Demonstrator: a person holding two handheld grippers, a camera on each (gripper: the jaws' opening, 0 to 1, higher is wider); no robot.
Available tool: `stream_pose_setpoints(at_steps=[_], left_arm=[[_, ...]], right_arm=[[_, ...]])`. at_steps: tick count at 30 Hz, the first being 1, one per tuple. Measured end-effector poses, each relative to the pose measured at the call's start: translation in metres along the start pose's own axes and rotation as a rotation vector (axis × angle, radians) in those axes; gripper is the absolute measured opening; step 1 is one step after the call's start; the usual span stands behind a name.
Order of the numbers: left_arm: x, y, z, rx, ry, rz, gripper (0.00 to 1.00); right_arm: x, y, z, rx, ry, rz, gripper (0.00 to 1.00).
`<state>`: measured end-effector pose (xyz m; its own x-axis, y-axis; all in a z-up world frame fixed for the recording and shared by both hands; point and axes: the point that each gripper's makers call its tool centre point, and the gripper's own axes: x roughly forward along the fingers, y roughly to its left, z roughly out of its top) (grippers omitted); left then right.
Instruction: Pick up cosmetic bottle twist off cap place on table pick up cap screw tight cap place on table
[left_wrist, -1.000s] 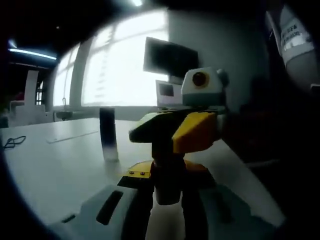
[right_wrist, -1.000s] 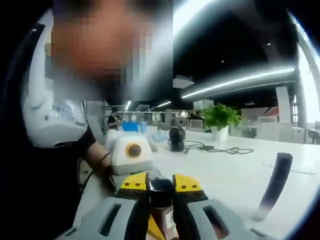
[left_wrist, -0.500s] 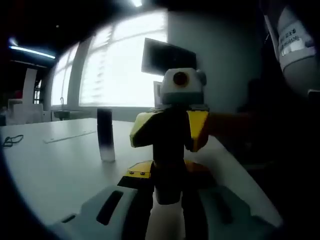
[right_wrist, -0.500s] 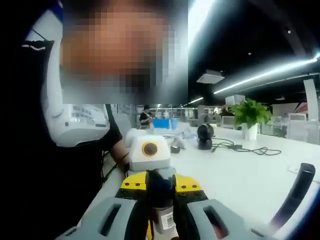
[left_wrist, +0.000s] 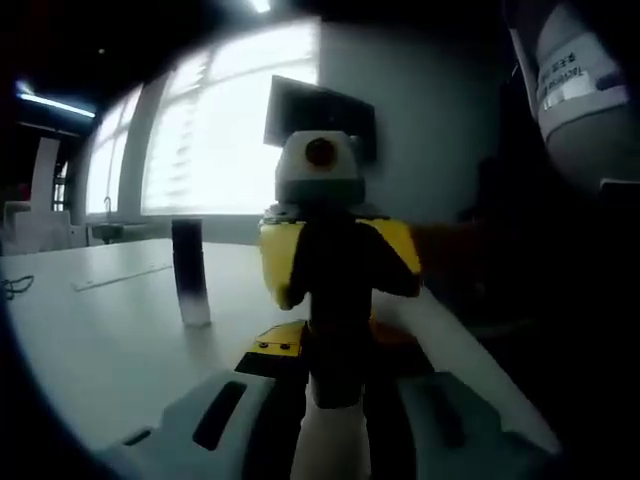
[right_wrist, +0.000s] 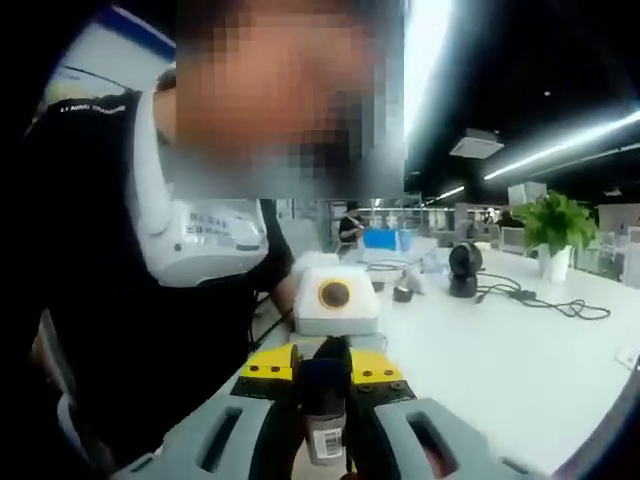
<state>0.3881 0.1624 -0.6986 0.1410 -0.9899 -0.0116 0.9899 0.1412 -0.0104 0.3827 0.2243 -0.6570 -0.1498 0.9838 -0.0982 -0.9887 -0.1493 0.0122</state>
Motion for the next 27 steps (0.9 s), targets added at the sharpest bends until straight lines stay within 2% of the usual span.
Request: stream_pose_setpoints(at_steps=[4, 6, 9, 12, 14, 18, 20, 22, 24, 26, 27], left_arm=[[0.000, 0.000, 0.000, 0.001, 0.002, -0.004, 0.10], [0.000, 0.002, -0.001, 0.003, 0.006, 0.009, 0.10], [-0.003, 0.015, 0.003, -0.026, -0.019, 0.058, 0.10], [-0.003, 0.018, 0.004, -0.033, -0.028, 0.071, 0.10], [-0.003, 0.018, 0.004, -0.025, -0.024, 0.074, 0.10], [-0.004, 0.022, 0.005, -0.024, -0.038, 0.098, 0.10], [-0.004, 0.024, 0.006, -0.026, -0.042, 0.104, 0.10], [-0.005, 0.024, 0.007, -0.020, -0.049, 0.109, 0.10], [-0.005, 0.025, 0.007, -0.010, -0.052, 0.118, 0.10], [-0.005, 0.026, 0.006, 0.001, -0.054, 0.126, 0.10], [-0.004, 0.026, 0.006, 0.008, -0.053, 0.129, 0.10]], right_arm=[[0.000, 0.000, 0.000, -0.006, 0.007, 0.007, 0.11], [-0.001, -0.003, -0.001, -0.011, 0.012, -0.014, 0.11], [-0.002, -0.022, 0.007, 0.018, -0.028, -0.152, 0.15], [-0.005, -0.029, 0.015, 0.047, -0.082, -0.225, 0.29], [-0.009, -0.033, 0.017, 0.036, -0.102, -0.281, 0.30], [-0.011, -0.035, 0.015, 0.024, -0.101, -0.403, 0.31], [-0.014, -0.045, 0.020, 0.049, -0.143, -0.471, 0.33], [-0.014, -0.047, 0.025, 0.024, -0.174, -0.553, 0.34], [-0.019, -0.041, 0.029, -0.004, -0.187, -0.638, 0.33], [-0.023, -0.040, 0.036, -0.020, -0.198, -0.690, 0.33], [-0.024, -0.039, 0.037, -0.029, -0.183, -0.706, 0.33]])
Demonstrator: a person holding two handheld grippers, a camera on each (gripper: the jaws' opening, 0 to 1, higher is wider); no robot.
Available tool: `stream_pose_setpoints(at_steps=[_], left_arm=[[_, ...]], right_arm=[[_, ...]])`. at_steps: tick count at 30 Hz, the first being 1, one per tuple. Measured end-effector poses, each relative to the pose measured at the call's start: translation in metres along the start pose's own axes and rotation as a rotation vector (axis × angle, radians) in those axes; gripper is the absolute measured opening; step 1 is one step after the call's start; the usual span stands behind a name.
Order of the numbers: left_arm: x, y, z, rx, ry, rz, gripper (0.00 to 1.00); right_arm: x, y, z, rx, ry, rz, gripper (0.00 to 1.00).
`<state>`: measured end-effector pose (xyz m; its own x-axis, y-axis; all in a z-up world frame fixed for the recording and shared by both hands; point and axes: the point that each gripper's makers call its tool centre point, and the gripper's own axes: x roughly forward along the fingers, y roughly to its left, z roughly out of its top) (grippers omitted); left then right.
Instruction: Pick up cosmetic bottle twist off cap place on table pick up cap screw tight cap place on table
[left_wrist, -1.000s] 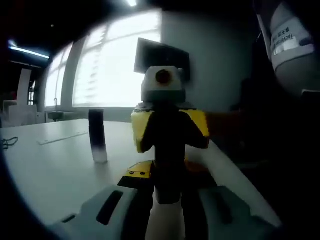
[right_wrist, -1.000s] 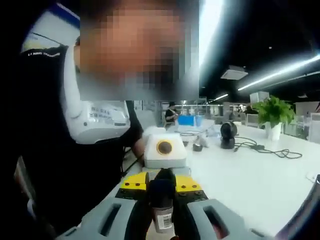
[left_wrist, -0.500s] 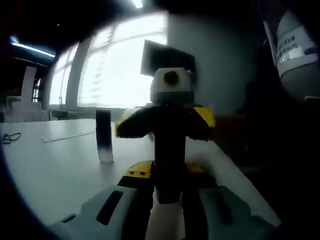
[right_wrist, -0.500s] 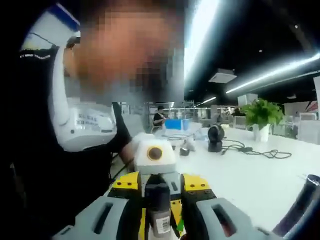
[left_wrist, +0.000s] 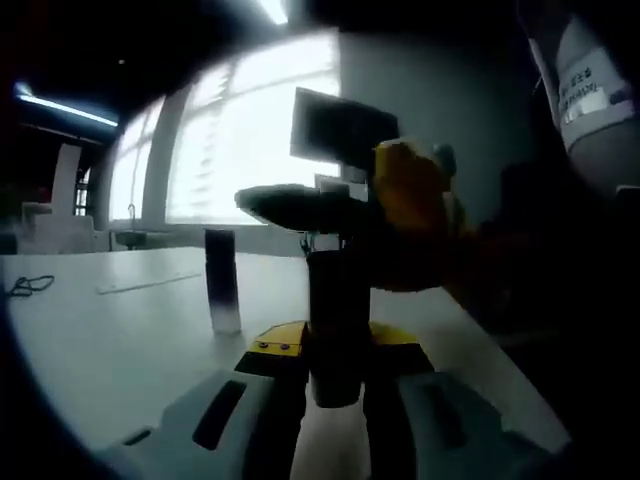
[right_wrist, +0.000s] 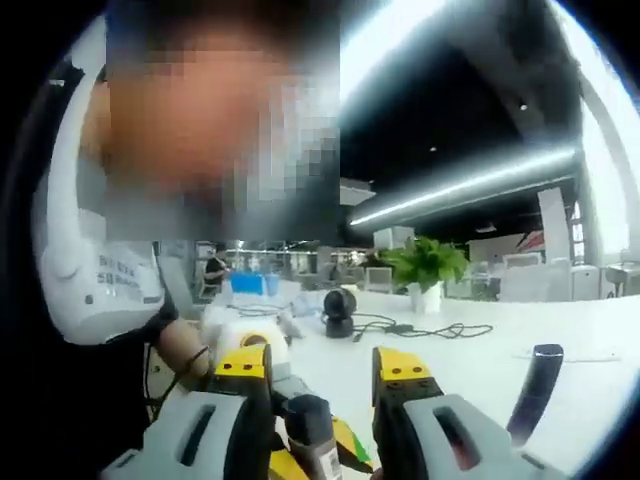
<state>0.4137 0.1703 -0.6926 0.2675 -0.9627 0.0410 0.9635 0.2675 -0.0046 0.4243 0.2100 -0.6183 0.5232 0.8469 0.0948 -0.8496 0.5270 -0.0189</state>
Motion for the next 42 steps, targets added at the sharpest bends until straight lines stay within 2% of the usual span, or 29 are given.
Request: stream_pose_setpoints(at_steps=[4, 6, 9, 12, 15, 18, 21, 23, 27, 32, 34, 42], left_arm=[[0.000, 0.001, -0.002, 0.011, 0.006, 0.009, 0.10], [0.000, 0.003, -0.002, 0.005, 0.006, 0.013, 0.10], [0.000, 0.004, -0.001, 0.000, -0.001, 0.016, 0.10], [0.000, 0.005, 0.000, -0.005, -0.008, 0.019, 0.10], [0.000, 0.005, 0.000, -0.005, -0.009, 0.019, 0.10], [0.000, 0.006, 0.001, -0.003, -0.012, 0.022, 0.10], [0.000, 0.006, 0.000, -0.003, -0.010, 0.026, 0.11], [0.000, 0.008, 0.001, 0.000, -0.011, 0.031, 0.11], [0.000, 0.009, 0.001, -0.005, -0.011, 0.037, 0.11], [0.001, 0.007, -0.001, -0.002, 0.000, 0.031, 0.10], [0.002, 0.008, -0.001, -0.003, 0.001, 0.033, 0.10], [0.003, 0.010, -0.001, 0.003, 0.002, 0.035, 0.10]], right_arm=[[-0.001, 0.015, 0.007, 0.020, -0.016, -0.010, 0.33], [0.000, 0.016, 0.005, 0.025, -0.017, -0.050, 0.33], [0.000, 0.017, -0.006, -0.035, 0.037, -0.093, 0.32], [0.000, 0.024, -0.016, -0.037, 0.062, -0.105, 0.32], [-0.002, 0.015, -0.017, -0.004, 0.037, -0.196, 0.29], [-0.005, 0.003, -0.015, -0.022, 0.018, -0.289, 0.27], [-0.012, -0.015, -0.004, 0.061, -0.069, -0.428, 0.24], [-0.016, -0.021, -0.004, 0.082, -0.073, -0.472, 0.22], [-0.014, -0.015, -0.015, 0.007, -0.010, -0.490, 0.21], [-0.004, -0.001, -0.020, -0.038, 0.011, -0.470, 0.21], [-0.002, 0.001, -0.020, -0.079, 0.028, -0.466, 0.21], [0.001, 0.007, -0.023, -0.131, 0.058, -0.471, 0.21]])
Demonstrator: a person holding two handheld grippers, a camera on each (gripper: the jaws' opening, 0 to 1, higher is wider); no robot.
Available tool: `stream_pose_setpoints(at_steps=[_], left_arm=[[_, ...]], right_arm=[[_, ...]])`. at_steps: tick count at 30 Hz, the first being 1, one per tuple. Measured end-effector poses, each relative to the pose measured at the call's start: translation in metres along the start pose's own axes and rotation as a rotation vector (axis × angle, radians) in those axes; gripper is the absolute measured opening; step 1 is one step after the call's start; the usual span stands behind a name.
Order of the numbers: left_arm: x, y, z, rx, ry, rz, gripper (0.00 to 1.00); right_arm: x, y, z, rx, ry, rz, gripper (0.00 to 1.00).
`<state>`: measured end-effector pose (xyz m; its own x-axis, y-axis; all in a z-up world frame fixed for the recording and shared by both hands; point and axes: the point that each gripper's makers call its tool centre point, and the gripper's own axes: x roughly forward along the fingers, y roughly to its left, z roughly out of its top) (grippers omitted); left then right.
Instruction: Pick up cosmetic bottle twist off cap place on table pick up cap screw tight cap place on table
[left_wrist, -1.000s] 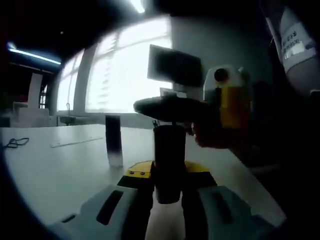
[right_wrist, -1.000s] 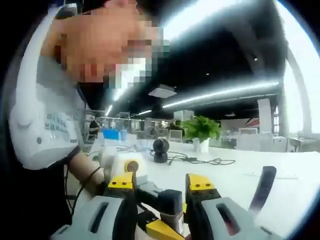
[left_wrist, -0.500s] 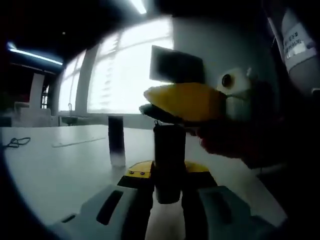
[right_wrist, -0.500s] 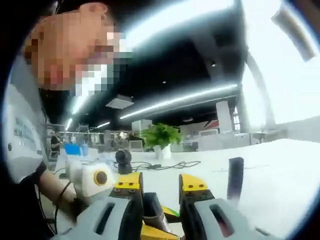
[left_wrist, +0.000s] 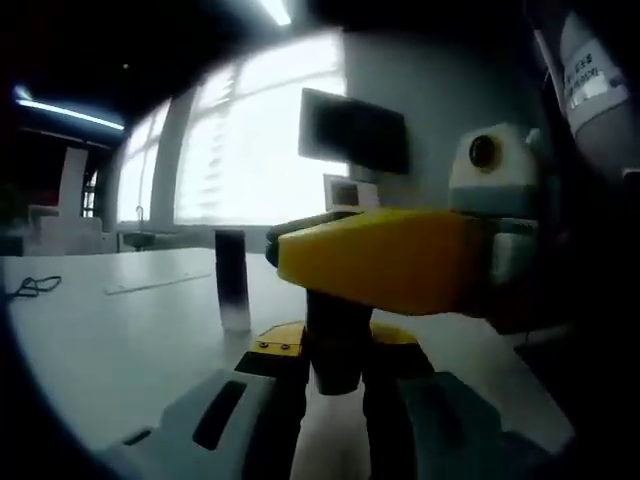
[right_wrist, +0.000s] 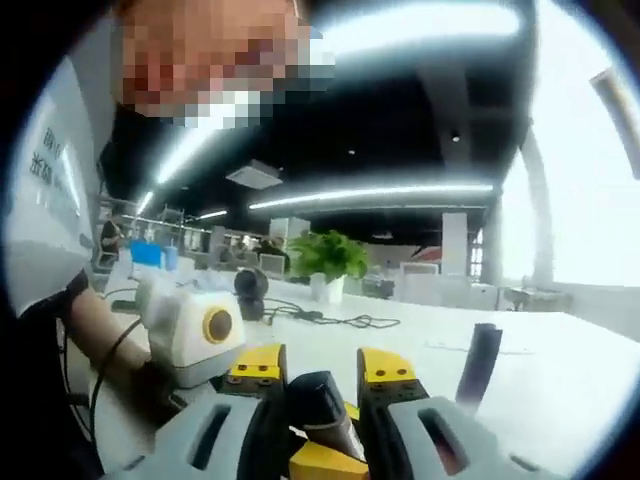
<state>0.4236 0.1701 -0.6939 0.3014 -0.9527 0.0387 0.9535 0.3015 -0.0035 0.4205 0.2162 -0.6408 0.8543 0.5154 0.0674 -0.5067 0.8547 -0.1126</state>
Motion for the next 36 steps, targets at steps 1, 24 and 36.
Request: stream_pose_setpoints(at_steps=[1, 24, 36], left_arm=[[0.000, 0.000, 0.000, -0.001, 0.000, 0.000, 0.10], [-0.001, -0.001, 0.001, 0.005, -0.010, -0.008, 0.10], [-0.004, -0.009, 0.001, 0.012, 0.000, -0.032, 0.10]], right_arm=[[0.000, 0.001, 0.000, -0.005, 0.001, 0.004, 0.21], [-0.003, 0.003, -0.011, -0.024, 0.056, -0.031, 0.13], [-0.006, 0.027, -0.010, 0.058, 0.035, 0.195, 0.12]])
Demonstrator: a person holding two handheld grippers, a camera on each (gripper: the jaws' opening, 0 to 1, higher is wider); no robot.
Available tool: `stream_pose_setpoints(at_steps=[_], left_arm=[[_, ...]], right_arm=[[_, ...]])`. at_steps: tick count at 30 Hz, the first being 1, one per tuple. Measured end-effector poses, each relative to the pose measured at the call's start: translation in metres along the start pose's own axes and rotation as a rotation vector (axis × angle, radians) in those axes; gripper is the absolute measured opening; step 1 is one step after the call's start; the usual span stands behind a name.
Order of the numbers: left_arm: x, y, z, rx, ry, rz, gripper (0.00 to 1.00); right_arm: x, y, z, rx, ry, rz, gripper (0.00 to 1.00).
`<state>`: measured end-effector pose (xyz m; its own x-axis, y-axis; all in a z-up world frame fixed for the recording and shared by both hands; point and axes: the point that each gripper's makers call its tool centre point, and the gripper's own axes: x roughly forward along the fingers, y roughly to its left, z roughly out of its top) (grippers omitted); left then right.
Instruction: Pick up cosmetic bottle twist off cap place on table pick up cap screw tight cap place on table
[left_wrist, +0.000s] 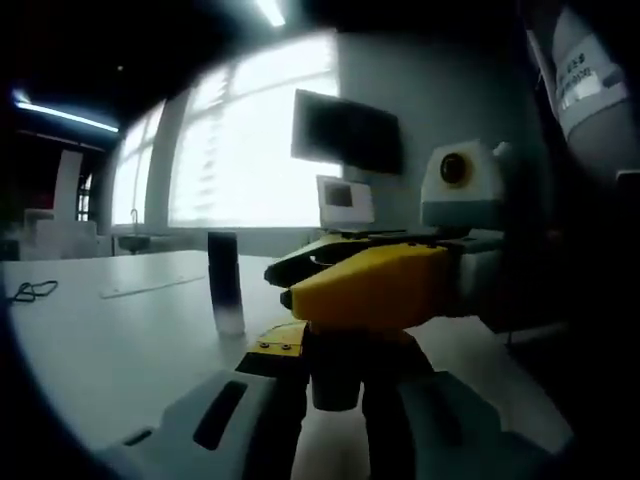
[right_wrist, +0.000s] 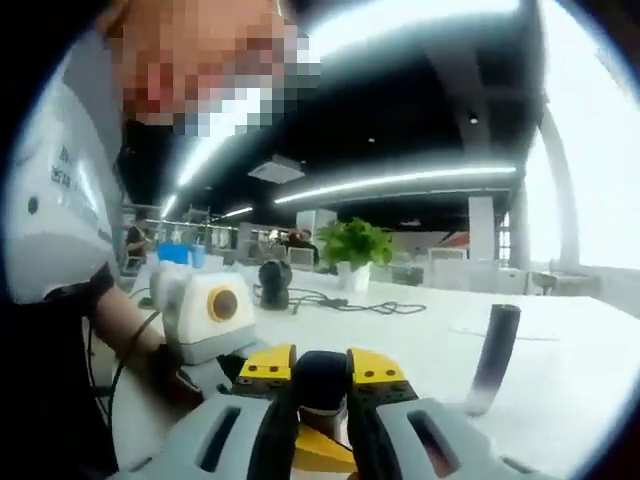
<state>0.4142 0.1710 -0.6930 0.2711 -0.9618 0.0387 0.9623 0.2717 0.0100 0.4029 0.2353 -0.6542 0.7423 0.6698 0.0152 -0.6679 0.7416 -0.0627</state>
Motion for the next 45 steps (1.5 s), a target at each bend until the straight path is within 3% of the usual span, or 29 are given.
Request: stream_pose_setpoints(at_steps=[1, 2, 6, 18, 19, 20, 21, 27, 35, 39, 45], left_arm=[[0.000, -0.001, -0.001, -0.005, 0.005, -0.004, 0.10], [0.000, -0.002, -0.001, -0.005, 0.008, -0.007, 0.10], [-0.001, -0.006, 0.000, -0.003, 0.004, -0.018, 0.10], [-0.001, -0.020, 0.001, -0.015, 0.010, -0.091, 0.10], [-0.001, -0.021, 0.001, -0.014, 0.009, -0.097, 0.10], [-0.001, -0.023, 0.001, -0.016, 0.013, -0.107, 0.10], [-0.002, -0.025, 0.000, -0.020, 0.017, -0.115, 0.10], [-0.003, -0.035, 0.002, -0.074, 0.010, -0.192, 0.10], [-0.003, -0.046, 0.003, -0.073, 0.007, -0.251, 0.10], [-0.003, -0.046, 0.002, -0.068, 0.012, -0.256, 0.10], [-0.003, -0.045, 0.003, -0.068, 0.010, -0.253, 0.10]], right_arm=[[0.001, 0.003, 0.000, 0.001, 0.000, 0.016, 0.12], [-0.002, -0.012, -0.004, 0.001, 0.004, 0.051, 0.12], [-0.005, -0.015, -0.004, 0.016, 0.006, 0.200, 0.12], [-0.016, 0.000, -0.003, 0.092, 0.037, 0.619, 0.12], [-0.021, -0.006, 0.001, 0.121, 0.026, 0.647, 0.12], [-0.035, -0.033, 0.004, 0.132, 0.018, 0.676, 0.12], [-0.041, -0.043, 0.004, 0.134, 0.021, 0.713, 0.12], [-0.055, -0.062, 0.005, 0.134, 0.046, 0.865, 0.12], [-0.061, -0.072, 0.006, 0.142, 0.070, 0.982, 0.12], [-0.066, -0.090, 0.006, 0.129, 0.078, 0.992, 0.12], [-0.062, -0.096, 0.007, 0.097, 0.062, 0.974, 0.13]])
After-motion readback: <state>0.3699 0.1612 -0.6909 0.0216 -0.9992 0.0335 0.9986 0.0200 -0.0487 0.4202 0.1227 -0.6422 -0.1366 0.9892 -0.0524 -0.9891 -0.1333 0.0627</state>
